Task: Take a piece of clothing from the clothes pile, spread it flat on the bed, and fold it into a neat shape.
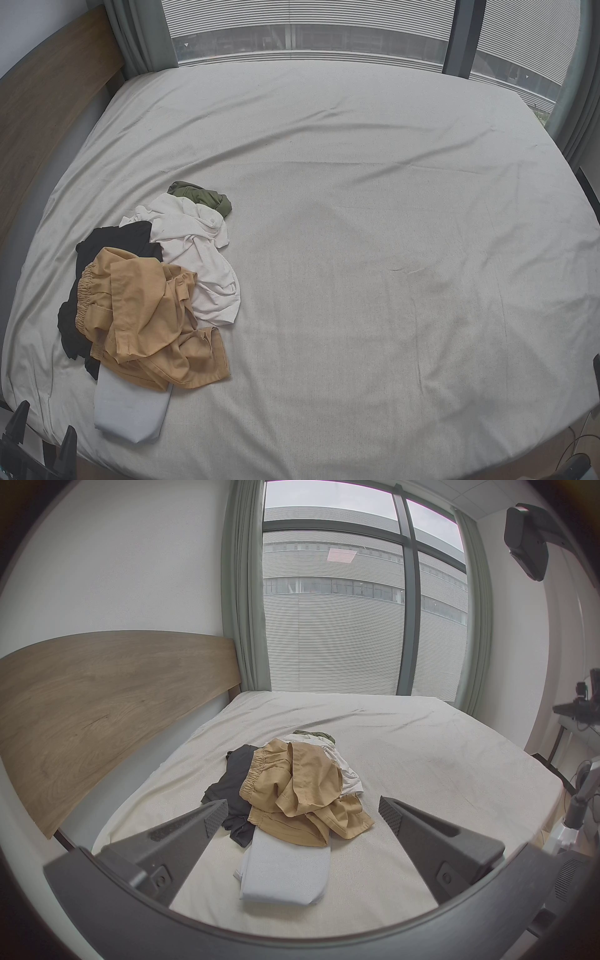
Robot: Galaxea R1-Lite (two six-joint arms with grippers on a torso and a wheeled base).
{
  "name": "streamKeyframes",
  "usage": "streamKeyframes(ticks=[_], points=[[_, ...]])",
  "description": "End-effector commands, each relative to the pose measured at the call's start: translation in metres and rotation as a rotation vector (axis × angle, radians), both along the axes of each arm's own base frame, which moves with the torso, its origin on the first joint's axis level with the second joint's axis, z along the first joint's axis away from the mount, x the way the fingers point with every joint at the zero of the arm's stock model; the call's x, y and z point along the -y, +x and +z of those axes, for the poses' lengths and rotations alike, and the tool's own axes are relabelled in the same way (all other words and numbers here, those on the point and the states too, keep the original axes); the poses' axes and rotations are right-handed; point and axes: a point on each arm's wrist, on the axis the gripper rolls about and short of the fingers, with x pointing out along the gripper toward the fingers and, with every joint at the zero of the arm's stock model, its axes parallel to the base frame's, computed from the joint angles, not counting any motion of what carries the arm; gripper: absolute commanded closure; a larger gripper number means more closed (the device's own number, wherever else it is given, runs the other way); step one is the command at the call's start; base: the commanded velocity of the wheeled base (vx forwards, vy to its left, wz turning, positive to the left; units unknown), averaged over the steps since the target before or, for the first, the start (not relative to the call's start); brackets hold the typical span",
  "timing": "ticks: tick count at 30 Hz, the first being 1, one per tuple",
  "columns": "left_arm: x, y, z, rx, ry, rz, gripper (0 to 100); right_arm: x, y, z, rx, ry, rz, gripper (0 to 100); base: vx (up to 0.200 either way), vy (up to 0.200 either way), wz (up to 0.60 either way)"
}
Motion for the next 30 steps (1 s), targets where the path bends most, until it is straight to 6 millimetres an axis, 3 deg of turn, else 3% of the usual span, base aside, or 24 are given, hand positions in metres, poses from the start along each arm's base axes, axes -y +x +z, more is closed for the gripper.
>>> streamKeyframes(ticks=[1,21,30], points=[[0.0,0.0,-0.005,-0.001,0.001,0.0,0,-0.006,0.037,0.047,-0.087,0.105,0.065,0,0.0,0.0,0.0],[0.0,0.0,-0.005,-0.001,0.001,0.0,0,-0.024,0.097,0.074,-0.245,0.14,0.289,0,0.0,0.0,0.0],[0.0,0.0,-0.005,-0.001,0.001,0.0,0,-0.042,0.132,0.074,-0.308,0.144,0.364,0,0.0,0.0,0.0]])
